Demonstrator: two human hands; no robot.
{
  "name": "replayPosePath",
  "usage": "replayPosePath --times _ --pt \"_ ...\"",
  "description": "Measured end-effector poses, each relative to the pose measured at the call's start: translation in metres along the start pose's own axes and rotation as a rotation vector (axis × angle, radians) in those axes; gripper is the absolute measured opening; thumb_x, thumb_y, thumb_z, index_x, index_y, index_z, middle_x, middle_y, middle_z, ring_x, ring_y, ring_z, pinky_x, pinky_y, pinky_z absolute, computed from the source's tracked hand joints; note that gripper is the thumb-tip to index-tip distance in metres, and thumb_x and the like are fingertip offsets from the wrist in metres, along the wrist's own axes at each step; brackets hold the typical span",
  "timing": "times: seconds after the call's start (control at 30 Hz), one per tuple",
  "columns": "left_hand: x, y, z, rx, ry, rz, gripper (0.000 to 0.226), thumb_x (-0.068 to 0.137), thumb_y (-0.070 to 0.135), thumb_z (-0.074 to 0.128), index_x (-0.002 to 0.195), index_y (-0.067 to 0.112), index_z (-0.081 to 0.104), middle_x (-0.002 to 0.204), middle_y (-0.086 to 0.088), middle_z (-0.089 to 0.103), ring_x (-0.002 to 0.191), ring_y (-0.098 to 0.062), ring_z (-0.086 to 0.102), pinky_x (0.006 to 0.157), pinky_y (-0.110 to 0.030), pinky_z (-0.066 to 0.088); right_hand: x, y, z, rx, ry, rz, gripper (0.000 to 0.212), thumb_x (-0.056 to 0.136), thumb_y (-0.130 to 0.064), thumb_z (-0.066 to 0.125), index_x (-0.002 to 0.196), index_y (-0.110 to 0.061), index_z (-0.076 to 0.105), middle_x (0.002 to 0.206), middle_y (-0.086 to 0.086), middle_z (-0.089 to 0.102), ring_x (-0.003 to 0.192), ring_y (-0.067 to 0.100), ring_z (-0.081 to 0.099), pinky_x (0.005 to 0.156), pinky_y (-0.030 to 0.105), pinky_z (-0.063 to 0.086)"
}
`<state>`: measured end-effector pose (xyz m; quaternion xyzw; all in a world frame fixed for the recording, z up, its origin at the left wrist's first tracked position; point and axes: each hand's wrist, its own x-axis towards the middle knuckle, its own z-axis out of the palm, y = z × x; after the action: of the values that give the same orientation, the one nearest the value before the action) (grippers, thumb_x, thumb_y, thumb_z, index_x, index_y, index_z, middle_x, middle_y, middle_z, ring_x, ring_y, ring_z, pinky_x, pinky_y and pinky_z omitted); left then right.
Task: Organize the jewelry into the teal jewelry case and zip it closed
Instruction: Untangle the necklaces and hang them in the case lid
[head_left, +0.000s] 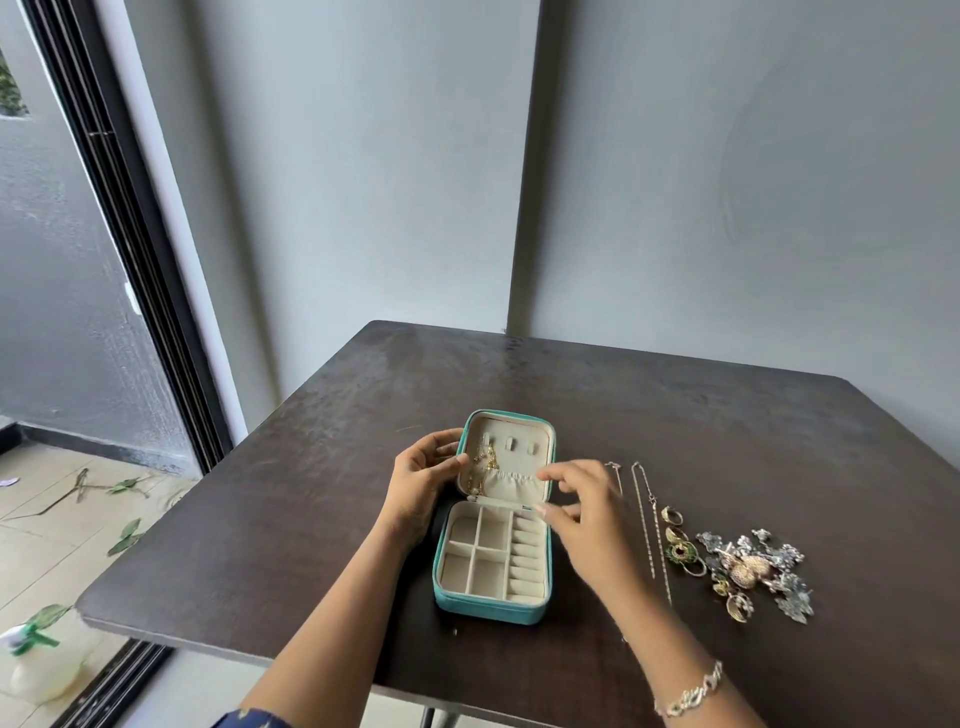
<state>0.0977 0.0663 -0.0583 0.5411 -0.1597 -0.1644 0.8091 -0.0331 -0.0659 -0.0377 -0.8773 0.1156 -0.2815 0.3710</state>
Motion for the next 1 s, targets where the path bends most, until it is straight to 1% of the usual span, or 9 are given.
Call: replayPosePath --times 0.2,0.3,0.37,0.47,0.53,0.63,0.73,0.9,1.0 --pt "-0.009 0.005 0.012 0.220 0.067 0.013 0.028 0.082 -0.015 0.051 0.106 -0.004 0.061 0.059 0.006 0.065 0.055 -0.007 0.061 0.055 -0.019 0.052 -0.033 0.005 0.014 -0.020 0.046 0.104 0.034 0.079 -0.006 0.067 0.113 -0.012 0.062 0.110 0.001 0.053 0.100 0.017 0.056 0.086 0.038 0.050" --pt "-0.016 0.010 0.016 0.236 0.092 -0.011 0.023 0.083 -0.010 0.054 0.101 0.000 0.064 0.073 -0.005 0.068 0.064 -0.015 0.063 0.058 -0.022 0.053 -0.037 0.001 0.014 -0.049 0.031 0.099 0.033 0.083 -0.007 0.063 0.115 -0.011 0.060 0.115 0.003 0.055 0.104 0.019 0.057 0.089 0.031 0.047" --pt "-0.020 0.014 0.020 0.495 0.154 0.061 0.020 0.083 -0.001 0.059 0.099 0.008 0.066 0.088 -0.007 0.067 0.080 -0.021 0.062 0.069 -0.027 0.053 -0.037 -0.001 0.012 -0.077 0.017 0.095 0.033 0.084 -0.007 0.061 0.117 -0.011 0.059 0.118 0.003 0.054 0.105 0.017 0.056 0.089 0.025 0.044" --pt "-0.035 0.025 0.042 0.859 0.209 0.338 0.022 0.082 0.004 0.060 0.102 0.010 0.067 0.100 0.002 0.058 0.092 -0.011 0.054 0.083 -0.024 0.042 -0.038 -0.003 0.009 -0.153 0.016 0.087 0.033 0.086 -0.010 0.059 0.119 -0.014 0.057 0.121 -0.001 0.054 0.104 0.017 0.057 0.084 0.022 0.041" --pt "-0.046 0.029 0.059 0.784 0.133 0.426 0.020 0.083 0.001 0.059 0.099 0.010 0.067 0.099 0.002 0.062 0.090 -0.010 0.057 0.083 -0.020 0.042 -0.038 -0.003 0.008 -0.158 0.019 0.087 0.031 0.087 -0.011 0.059 0.118 -0.014 0.058 0.120 -0.001 0.054 0.104 0.017 0.058 0.082 0.021 0.040" --pt "-0.062 0.016 0.071 0.703 0.014 0.355 0.020 0.084 -0.002 0.056 0.095 0.012 0.066 0.095 0.005 0.066 0.091 -0.013 0.062 0.082 -0.018 0.046 -0.036 -0.001 0.009 -0.129 0.011 0.094 0.029 0.084 -0.009 0.061 0.112 -0.012 0.060 0.115 0.001 0.057 0.101 0.019 0.060 0.084 0.025 0.044" --pt "-0.073 0.001 0.072 0.606 0.072 0.284 0.019 0.085 -0.004 0.052 0.089 0.010 0.065 0.087 0.003 0.068 0.083 -0.013 0.063 0.077 -0.018 0.047 -0.032 0.003 0.003 -0.015 -0.010 0.123 0.029 0.078 0.003 0.061 0.104 -0.009 0.065 0.105 0.006 0.063 0.096 0.022 0.062 0.085 0.026 0.047" --pt "-0.079 -0.001 0.074 0.620 0.039 0.301 0.019 0.083 -0.004 0.056 0.082 0.012 0.066 0.082 0.002 0.069 0.080 -0.008 0.063 0.076 -0.015 0.045 -0.023 0.017 -0.035 -0.017 0.063 0.193 0.009 0.077 -0.004 0.066 0.079 -0.012 0.070 0.080 0.000 0.066 0.073 0.013 0.057 0.068 0.024 0.042" --pt "-0.082 -0.001 0.077 0.645 -0.059 0.282 0.022 0.081 -0.003 0.060 0.077 0.018 0.066 0.082 0.001 0.069 0.080 -0.008 0.064 0.078 -0.016 0.048 -0.022 0.026 -0.057 -0.124 -0.041 0.260 0.008 0.076 -0.008 0.069 0.073 -0.016 0.069 0.070 -0.003 0.062 0.067 0.013 0.053 0.062 0.024 0.038"
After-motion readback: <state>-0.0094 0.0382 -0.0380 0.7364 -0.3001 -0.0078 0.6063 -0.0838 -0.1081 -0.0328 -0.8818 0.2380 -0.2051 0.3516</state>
